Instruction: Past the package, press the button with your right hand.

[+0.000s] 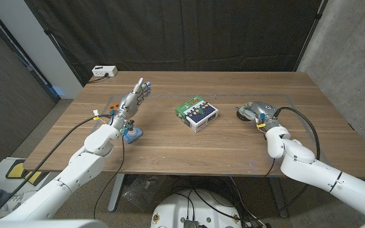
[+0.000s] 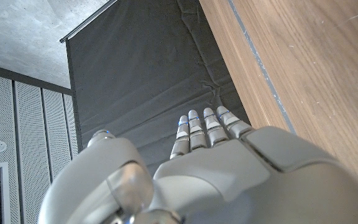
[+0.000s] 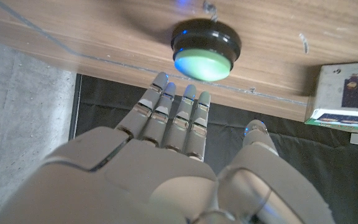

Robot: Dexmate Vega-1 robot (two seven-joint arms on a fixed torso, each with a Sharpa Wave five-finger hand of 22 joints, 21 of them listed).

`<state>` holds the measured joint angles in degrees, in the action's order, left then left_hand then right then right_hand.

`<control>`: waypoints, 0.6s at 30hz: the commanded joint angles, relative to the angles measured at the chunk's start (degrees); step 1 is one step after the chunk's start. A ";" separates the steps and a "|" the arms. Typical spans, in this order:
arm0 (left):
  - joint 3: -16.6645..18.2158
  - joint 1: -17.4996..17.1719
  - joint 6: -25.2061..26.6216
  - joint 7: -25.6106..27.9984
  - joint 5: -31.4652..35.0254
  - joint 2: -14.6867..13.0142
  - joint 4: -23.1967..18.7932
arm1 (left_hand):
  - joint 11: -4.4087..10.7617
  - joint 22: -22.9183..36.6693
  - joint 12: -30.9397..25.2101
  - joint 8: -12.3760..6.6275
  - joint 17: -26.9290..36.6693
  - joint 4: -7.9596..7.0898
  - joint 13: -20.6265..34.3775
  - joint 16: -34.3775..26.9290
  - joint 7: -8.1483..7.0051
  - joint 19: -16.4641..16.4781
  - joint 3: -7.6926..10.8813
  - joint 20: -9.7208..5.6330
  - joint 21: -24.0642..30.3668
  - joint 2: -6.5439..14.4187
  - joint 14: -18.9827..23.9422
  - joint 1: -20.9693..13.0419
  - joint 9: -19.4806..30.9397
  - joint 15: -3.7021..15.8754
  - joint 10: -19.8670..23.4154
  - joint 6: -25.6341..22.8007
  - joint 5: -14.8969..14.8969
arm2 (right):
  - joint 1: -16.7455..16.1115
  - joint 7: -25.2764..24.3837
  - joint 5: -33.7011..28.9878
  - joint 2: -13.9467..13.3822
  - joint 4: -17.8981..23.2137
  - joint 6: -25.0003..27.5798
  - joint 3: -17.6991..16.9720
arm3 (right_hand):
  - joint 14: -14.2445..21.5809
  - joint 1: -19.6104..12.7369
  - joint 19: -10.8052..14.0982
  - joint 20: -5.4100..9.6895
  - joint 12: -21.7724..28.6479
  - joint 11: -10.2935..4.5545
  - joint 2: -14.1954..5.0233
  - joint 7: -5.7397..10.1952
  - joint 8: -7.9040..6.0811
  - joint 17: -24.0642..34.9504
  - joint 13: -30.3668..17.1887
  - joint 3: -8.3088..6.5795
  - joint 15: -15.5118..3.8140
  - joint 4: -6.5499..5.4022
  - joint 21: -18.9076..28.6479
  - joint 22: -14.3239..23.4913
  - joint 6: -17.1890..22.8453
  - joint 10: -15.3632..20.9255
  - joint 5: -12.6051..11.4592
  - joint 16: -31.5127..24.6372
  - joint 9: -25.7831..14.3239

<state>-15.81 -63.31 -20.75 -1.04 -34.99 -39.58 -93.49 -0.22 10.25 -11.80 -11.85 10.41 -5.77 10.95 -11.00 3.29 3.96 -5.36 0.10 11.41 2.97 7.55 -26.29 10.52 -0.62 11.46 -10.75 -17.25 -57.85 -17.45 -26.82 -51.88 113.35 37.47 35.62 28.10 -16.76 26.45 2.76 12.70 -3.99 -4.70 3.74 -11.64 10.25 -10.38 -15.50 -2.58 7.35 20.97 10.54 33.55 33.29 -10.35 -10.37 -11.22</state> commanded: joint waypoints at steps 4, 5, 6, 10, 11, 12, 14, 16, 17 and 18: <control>0.18 0.43 0.05 -0.85 -0.08 -0.76 -0.08 | 0.12 0.16 -0.05 0.18 0.10 0.08 0.14 0.06 0.02 -0.01 -0.49 0.04 0.10 0.33 0.33 -0.26 0.30 0.23 0.48 -0.47 0.24 | -0.34 -3.16 -1.58 0.09 1.29 -0.59 -1.83 | -0.84 -0.29 -0.64 4.71 -0.34 -0.07 -0.12 0.09 0.24 0.30 -0.08 -0.41 -4.11 0.01 -0.38 0.20 -0.83 -0.59 -0.03 0.09 -0.01; 0.18 0.46 0.06 -0.89 -0.10 -0.76 -0.08 | 0.09 0.16 -0.05 0.18 0.10 0.08 0.14 0.07 0.06 -0.01 -0.49 0.00 0.11 0.33 0.33 -0.27 0.30 0.22 0.47 -0.47 0.25 | -0.36 -3.14 -1.50 0.06 1.35 -0.84 -1.94 | -0.85 -0.29 -0.68 4.68 -0.34 0.05 -0.12 0.14 0.24 0.31 -0.08 -0.41 -4.10 0.01 -0.41 0.20 -0.81 -0.57 -0.03 0.07 -0.01; 0.18 0.50 0.11 -0.86 -0.15 -0.72 -0.06 | 0.10 0.16 -0.05 0.18 0.10 0.08 0.14 0.07 0.06 0.00 -0.50 0.00 0.11 0.34 0.32 -0.27 0.30 0.22 0.47 -0.49 0.25 | -0.35 -3.15 -1.51 0.13 1.38 -0.90 -1.98 | -0.85 -0.29 -0.69 4.69 -0.34 0.04 -0.12 0.18 0.24 0.31 -0.09 -0.41 -4.12 0.01 -0.43 0.20 -0.82 -0.57 -0.03 0.05 -0.01; 0.11 0.62 0.31 -0.77 -0.20 -0.62 -0.03 | 0.10 0.16 -0.05 0.19 0.10 0.08 0.14 0.08 0.05 -0.04 -0.53 0.04 0.10 0.36 0.31 -0.29 0.30 0.21 0.50 -0.48 0.28 | -0.25 -3.12 -1.56 0.25 1.28 -1.37 -2.10 | -1.01 -0.30 -0.70 4.69 -0.36 0.02 -0.11 0.20 0.26 0.31 -0.09 -0.42 -4.10 0.02 -0.51 0.19 -0.89 -0.57 -0.04 0.05 -0.02; 0.11 0.63 0.29 -0.71 -0.17 -0.58 -0.01 | 0.07 0.16 -0.04 0.18 0.10 0.08 0.14 0.09 0.06 -0.01 -0.54 0.02 0.11 0.36 0.29 -0.29 0.30 0.21 0.48 -0.52 0.28 | -0.20 -3.20 -1.60 0.27 1.15 -1.62 -2.11 | -1.00 -0.30 -0.70 4.70 -0.36 0.03 -0.11 0.17 0.26 0.31 -0.09 -0.42 -4.08 0.02 -0.53 0.19 -0.89 -0.56 -0.04 0.04 -0.02; 0.11 0.66 0.21 -0.72 -0.21 -0.49 0.06 | 0.07 0.16 -0.05 0.17 0.10 0.08 0.14 0.09 0.11 -0.02 -0.55 0.02 0.11 0.37 0.30 -0.29 0.30 0.21 0.50 -0.54 0.29 | -0.15 -3.20 -1.55 0.31 1.03 -1.86 -2.16 | -1.00 -0.30 -0.70 4.69 -0.37 0.08 -0.10 0.21 0.27 0.31 -0.10 -0.42 -4.10 0.02 -0.54 0.19 -0.92 -0.57 -0.04 0.02 -0.02; 0.12 0.66 0.11 -0.49 -0.12 -0.35 0.11 | 0.13 0.16 -0.04 0.19 0.10 0.08 0.14 0.08 0.07 -0.02 -0.57 -0.01 0.11 0.38 0.30 -0.31 0.30 0.27 0.49 -0.52 0.31 | 0.00 -3.29 -1.54 0.52 0.72 -2.09 -2.21 | -0.99 -0.30 -0.72 4.66 -0.38 0.09 -0.10 0.20 0.27 0.31 -0.10 -0.42 -4.06 0.02 -0.57 0.19 -0.91 -0.58 -0.05 0.00 -0.02; 0.08 0.70 0.23 -0.43 -0.08 -0.35 0.07 | 0.12 0.16 -0.04 0.19 0.10 0.08 0.14 0.08 0.05 -0.03 -0.59 0.02 0.11 0.39 0.32 -0.31 0.30 0.24 0.52 -0.52 0.32 | 0.10 -3.34 -1.45 0.63 0.46 -2.52 -2.28 | -0.97 -0.31 -0.76 4.63 -0.38 0.06 -0.10 0.19 0.26 0.31 -0.10 -0.43 -4.07 0.03 -0.61 0.19 -0.91 -0.59 -0.05 -0.02 -0.02; 0.00 0.76 0.40 -0.49 0.00 -0.45 0.01 | 0.19 0.16 -0.03 0.18 0.10 0.08 0.14 0.08 0.09 -0.04 -0.60 0.03 0.11 0.40 0.32 -0.32 0.30 0.33 0.48 -0.56 0.33 | 0.18 -3.48 -1.47 0.70 0.20 -2.91 -2.24 | -0.99 -0.31 -0.77 4.64 -0.38 0.06 -0.10 0.21 0.26 0.31 -0.10 -0.43 -4.07 0.03 -0.61 0.19 -0.91 -0.59 -0.05 -0.02 -0.02; -0.10 0.89 0.64 -0.52 0.12 -0.55 -0.01 | 0.20 0.16 -0.02 0.18 0.10 0.08 0.14 0.07 0.06 -0.07 -0.61 0.05 0.10 0.40 0.34 -0.33 0.30 0.32 0.48 -0.57 0.33 | 0.26 -3.55 -1.49 0.88 -0.01 -2.99 -2.20 | -1.00 -0.31 -0.77 4.65 -0.40 0.02 -0.10 0.22 0.26 0.31 -0.10 -0.43 -4.07 0.03 -0.63 0.19 -0.90 -0.61 -0.05 -0.02 -0.02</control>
<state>-15.76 -62.81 -20.73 -1.71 -35.12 -40.07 -93.43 -0.22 10.25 -11.80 -11.86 10.41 -5.52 10.95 -11.01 3.32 3.96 -5.60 0.10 11.41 3.14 7.55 -26.46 10.52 -0.62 11.46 -10.78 -16.94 -58.09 -20.23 -28.15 -51.71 114.37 36.21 33.82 27.35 -16.75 25.73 2.66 12.49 -3.80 -4.70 4.10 -11.38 10.25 -10.39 -15.50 -2.44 7.34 20.46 10.54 32.72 32.69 -10.35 -10.37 -11.22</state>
